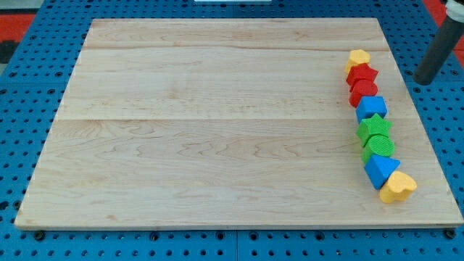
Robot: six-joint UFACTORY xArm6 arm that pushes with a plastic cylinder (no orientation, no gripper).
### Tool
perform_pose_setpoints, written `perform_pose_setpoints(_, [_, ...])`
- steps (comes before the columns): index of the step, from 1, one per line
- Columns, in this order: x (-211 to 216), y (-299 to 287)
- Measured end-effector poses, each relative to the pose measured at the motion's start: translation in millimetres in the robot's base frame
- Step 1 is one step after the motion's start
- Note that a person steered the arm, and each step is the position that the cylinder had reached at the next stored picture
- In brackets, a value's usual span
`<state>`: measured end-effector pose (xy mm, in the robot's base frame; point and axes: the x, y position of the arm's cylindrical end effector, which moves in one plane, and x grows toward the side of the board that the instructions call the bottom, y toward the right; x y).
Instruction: Move the red star to the left of the yellow hexagon
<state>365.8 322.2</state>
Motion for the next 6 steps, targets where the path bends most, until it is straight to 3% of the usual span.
perform_pose_setpoints(2, [12.9,-60.7])
perform_pose_setpoints(3, [6.8,-122.1])
perform_pose_setpoints(5, [-28.1,-140.5])
perform_pose_setpoints(6, [2.7,-148.3])
